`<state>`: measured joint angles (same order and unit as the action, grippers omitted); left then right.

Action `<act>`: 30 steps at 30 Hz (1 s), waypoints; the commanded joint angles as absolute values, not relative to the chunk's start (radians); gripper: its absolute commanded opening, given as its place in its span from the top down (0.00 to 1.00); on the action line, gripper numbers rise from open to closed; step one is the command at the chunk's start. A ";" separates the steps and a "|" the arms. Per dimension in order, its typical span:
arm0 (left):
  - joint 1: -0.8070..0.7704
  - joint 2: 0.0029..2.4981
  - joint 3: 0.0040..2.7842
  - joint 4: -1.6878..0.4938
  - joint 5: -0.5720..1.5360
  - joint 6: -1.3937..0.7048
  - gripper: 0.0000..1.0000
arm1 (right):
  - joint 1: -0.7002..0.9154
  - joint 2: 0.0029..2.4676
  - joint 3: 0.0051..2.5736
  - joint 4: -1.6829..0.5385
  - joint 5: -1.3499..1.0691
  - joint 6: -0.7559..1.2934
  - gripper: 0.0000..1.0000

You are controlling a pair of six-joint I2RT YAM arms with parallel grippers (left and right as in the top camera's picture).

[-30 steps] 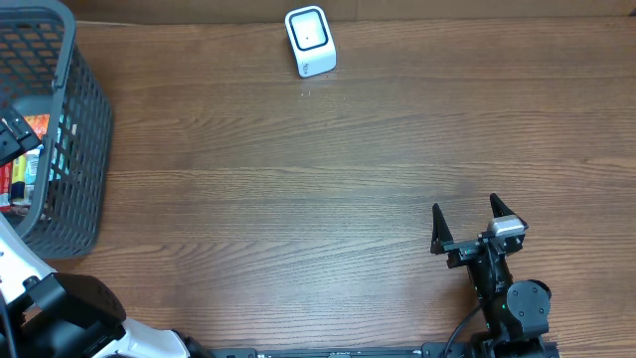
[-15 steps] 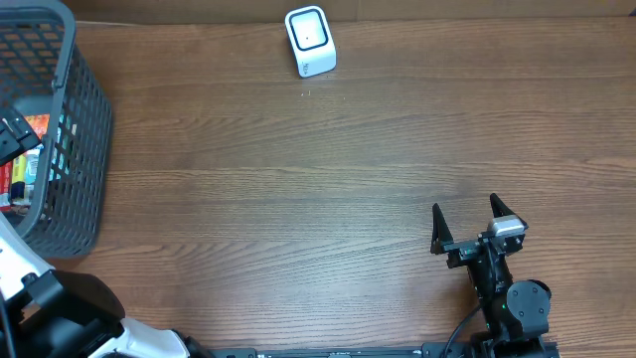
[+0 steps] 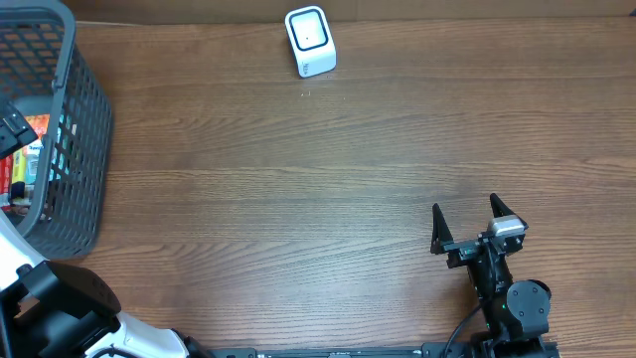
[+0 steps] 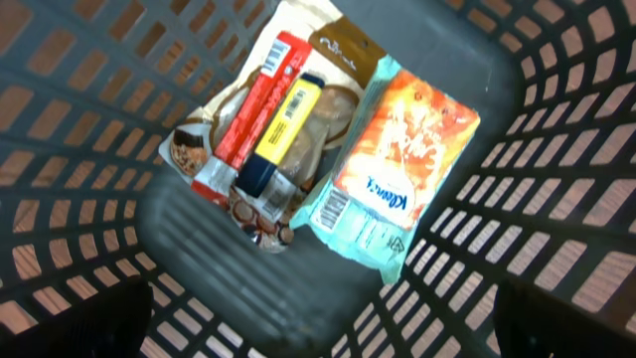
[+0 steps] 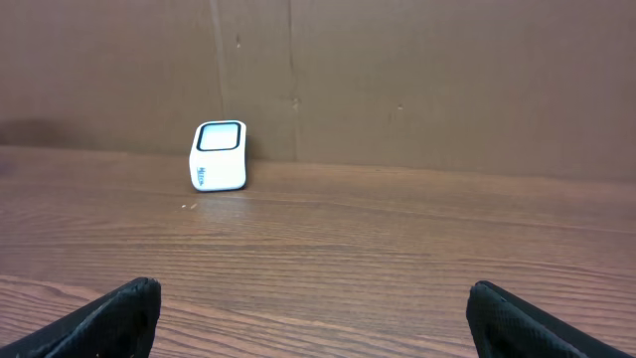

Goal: Scan the item barcode
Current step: 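Lower the left gripper into the basket and grasp the orange-teal snack pack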

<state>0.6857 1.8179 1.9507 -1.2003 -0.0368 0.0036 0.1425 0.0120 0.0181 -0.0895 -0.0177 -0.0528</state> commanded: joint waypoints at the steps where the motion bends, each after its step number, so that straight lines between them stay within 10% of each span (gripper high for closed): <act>1: 0.697 1.829 1.965 -1.179 -0.009 0.014 0.01 | 0.136 0.003 0.008 -0.084 -0.009 -0.057 0.00; 30: 0.704 2.131 1.965 -1.002 0.290 0.397 0.00 | 0.136 0.003 0.008 -0.084 -0.009 -0.057 0.00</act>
